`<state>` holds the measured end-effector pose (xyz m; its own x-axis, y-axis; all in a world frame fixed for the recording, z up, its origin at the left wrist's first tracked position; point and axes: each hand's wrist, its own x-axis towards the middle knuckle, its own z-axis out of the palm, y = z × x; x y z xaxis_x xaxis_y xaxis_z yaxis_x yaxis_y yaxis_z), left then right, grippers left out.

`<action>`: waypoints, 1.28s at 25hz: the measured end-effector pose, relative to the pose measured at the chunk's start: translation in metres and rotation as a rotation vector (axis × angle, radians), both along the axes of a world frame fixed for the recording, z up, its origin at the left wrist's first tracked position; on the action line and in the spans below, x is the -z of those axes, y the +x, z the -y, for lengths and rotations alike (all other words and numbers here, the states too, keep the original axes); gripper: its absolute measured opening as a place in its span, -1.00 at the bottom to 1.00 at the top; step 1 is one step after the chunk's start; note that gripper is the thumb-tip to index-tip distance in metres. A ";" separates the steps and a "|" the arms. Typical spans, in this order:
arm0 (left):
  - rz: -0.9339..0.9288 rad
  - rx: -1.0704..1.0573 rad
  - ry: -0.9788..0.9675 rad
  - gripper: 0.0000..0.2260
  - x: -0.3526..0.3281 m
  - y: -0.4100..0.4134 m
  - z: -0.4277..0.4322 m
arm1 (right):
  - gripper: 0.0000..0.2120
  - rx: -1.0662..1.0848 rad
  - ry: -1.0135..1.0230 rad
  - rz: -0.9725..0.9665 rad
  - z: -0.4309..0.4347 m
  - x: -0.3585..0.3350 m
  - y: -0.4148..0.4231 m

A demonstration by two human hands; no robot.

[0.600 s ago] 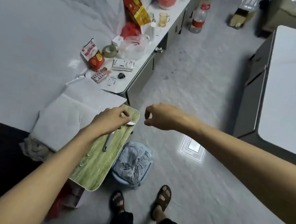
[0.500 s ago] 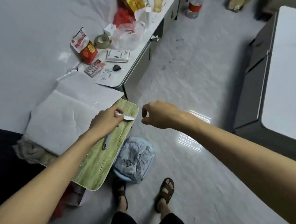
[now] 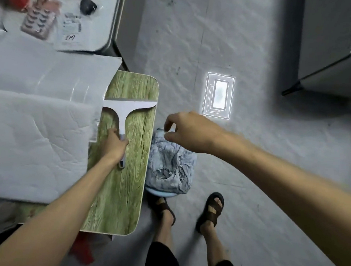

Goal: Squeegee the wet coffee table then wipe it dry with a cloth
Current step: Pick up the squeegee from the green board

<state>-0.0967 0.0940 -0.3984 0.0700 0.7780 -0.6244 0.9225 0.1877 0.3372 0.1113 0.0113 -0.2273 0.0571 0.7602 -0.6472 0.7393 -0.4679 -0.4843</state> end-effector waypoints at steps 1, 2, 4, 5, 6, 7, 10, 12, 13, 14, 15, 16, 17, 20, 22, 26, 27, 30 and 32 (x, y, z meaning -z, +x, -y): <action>-0.031 0.002 0.005 -0.62 0.012 0.000 -0.002 | -0.78 0.035 -0.010 -0.019 0.002 0.009 0.000; -0.070 0.029 0.022 -0.66 0.022 0.000 -0.004 | -0.78 0.057 -0.005 -0.032 0.005 0.017 0.001; -0.138 0.108 0.071 -0.74 0.035 -0.001 -0.007 | -0.78 0.085 0.002 -0.044 0.012 0.027 0.004; -0.166 0.144 0.074 -0.78 0.037 -0.001 -0.010 | -0.78 0.092 0.003 -0.041 0.017 0.030 0.007; -0.185 0.171 0.057 -0.80 0.037 0.000 -0.013 | -0.78 0.101 0.002 -0.037 0.021 0.032 0.009; -0.198 0.191 0.028 -0.81 0.036 0.002 -0.015 | -0.78 0.109 -0.005 -0.033 0.026 0.033 0.012; -0.067 0.159 -0.121 -0.78 0.012 0.023 -0.019 | -0.79 0.151 -0.025 -0.021 0.041 0.022 0.025; 0.191 0.026 -0.275 -0.81 -0.030 0.047 -0.013 | -0.81 0.181 -0.027 -0.009 0.054 0.002 0.037; 0.299 -0.016 -0.342 -0.84 -0.057 0.060 -0.008 | -0.82 0.192 -0.026 0.002 0.061 -0.013 0.043; 0.381 -0.025 -0.399 -0.86 -0.088 0.075 -0.001 | -0.83 0.204 -0.026 0.015 0.069 -0.031 0.049; 0.447 -0.010 -0.447 -0.87 -0.118 0.091 0.008 | -0.83 0.217 -0.028 0.024 0.077 -0.049 0.056; 0.506 0.013 -0.483 -0.88 -0.147 0.107 0.016 | -0.83 0.229 -0.023 0.033 0.085 -0.067 0.062; 0.558 0.039 -0.503 -0.90 -0.181 0.126 0.025 | -0.83 0.245 -0.012 0.046 0.095 -0.091 0.071; 0.680 0.112 -0.521 -0.91 -0.285 0.181 0.052 | -0.77 0.319 0.046 0.063 0.124 -0.169 0.104; 0.749 0.156 -0.520 -0.91 -0.346 0.222 0.066 | -0.68 0.403 0.114 -0.007 0.143 -0.216 0.131; 0.835 0.194 -0.443 -0.87 -0.431 0.306 0.093 | -0.45 0.549 0.233 -0.185 0.165 -0.284 0.193; 0.853 0.206 -0.406 -0.85 -0.449 0.329 0.100 | -0.39 0.566 0.248 -0.220 0.168 -0.298 0.215; 0.883 0.264 -0.286 -0.81 -0.491 0.400 0.118 | -0.37 0.600 0.314 -0.289 0.176 -0.336 0.284; 0.895 0.280 -0.247 -0.77 -0.511 0.437 0.123 | -0.50 0.615 0.377 -0.316 0.178 -0.357 0.316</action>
<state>0.3404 -0.0289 0.1127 0.7617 0.5146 -0.3937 0.3658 0.1600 0.9168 0.4269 -0.1667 0.1293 0.3949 0.8232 -0.4080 0.2017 -0.5109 -0.8356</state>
